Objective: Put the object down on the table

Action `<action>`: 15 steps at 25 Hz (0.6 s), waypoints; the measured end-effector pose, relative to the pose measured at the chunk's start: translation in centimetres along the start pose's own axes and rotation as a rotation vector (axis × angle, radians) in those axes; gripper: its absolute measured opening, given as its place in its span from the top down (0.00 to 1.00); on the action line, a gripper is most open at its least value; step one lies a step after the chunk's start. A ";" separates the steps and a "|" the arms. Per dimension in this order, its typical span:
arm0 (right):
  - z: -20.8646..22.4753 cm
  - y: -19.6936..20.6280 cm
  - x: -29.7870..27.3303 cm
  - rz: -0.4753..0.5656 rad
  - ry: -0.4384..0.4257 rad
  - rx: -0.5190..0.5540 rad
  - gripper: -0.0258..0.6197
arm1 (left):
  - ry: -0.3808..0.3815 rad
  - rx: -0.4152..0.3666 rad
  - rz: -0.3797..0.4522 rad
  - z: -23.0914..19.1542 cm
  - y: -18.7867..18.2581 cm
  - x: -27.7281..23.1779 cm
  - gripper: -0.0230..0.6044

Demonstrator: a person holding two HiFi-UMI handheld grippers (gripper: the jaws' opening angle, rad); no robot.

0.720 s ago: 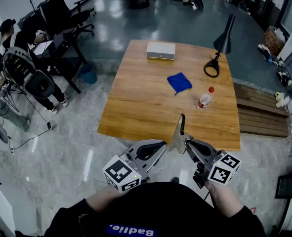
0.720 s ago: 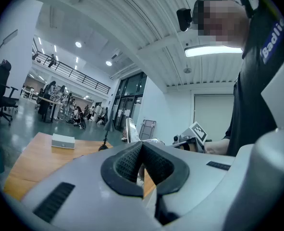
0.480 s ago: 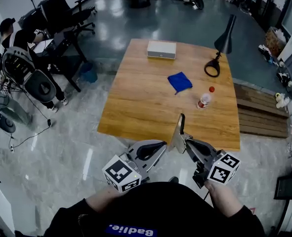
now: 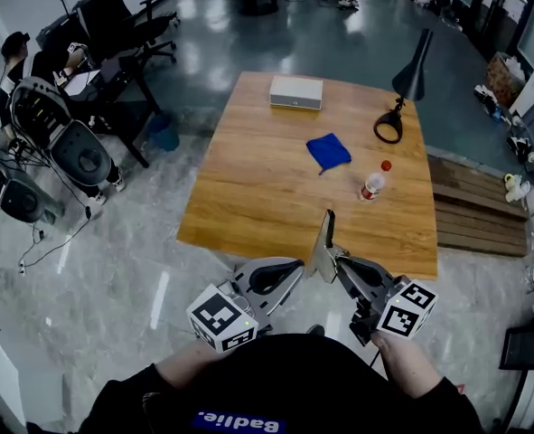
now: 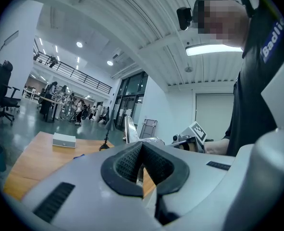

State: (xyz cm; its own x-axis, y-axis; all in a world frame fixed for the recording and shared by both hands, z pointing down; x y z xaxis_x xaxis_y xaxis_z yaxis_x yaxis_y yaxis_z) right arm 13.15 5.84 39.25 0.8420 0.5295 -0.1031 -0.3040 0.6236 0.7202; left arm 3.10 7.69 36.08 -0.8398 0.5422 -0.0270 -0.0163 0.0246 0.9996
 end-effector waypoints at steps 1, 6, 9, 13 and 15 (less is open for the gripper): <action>0.1 0.0 0.1 0.000 -0.007 0.002 0.95 | -0.001 -0.003 -0.002 0.1 0.0 -0.2 0.96; 0.9 -0.5 0.9 -0.002 -0.035 -0.001 0.95 | -0.023 -0.019 -0.012 0.7 -0.2 -1.3 0.96; 1.6 -0.9 1.6 -0.004 -0.053 -0.007 0.95 | -0.044 -0.026 -0.021 1.3 -0.3 -2.0 0.96; 2.8 -1.0 1.7 -0.024 -0.071 -0.021 0.95 | -0.069 -0.031 -0.033 1.8 -0.2 -2.8 0.96; 3.2 -0.9 1.3 -0.039 -0.076 -0.022 0.95 | -0.084 -0.028 -0.036 1.5 0.0 -2.9 0.96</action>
State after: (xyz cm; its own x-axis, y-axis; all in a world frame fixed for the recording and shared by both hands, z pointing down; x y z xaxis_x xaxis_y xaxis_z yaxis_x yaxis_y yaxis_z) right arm 15.98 4.11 40.63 0.8847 0.4598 -0.0773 -0.2794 0.6556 0.7016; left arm 6.36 7.38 36.13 -0.7899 0.6100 -0.0626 -0.0614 0.0228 0.9978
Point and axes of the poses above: the fingertips, and each gripper's own axes: x backward along the fingers, z to its right, y out of its underside, the point moved 2 cm from there along x, backward along the fingers, and after that the axes turned 11 degrees about -x, right-handed, at the moved point
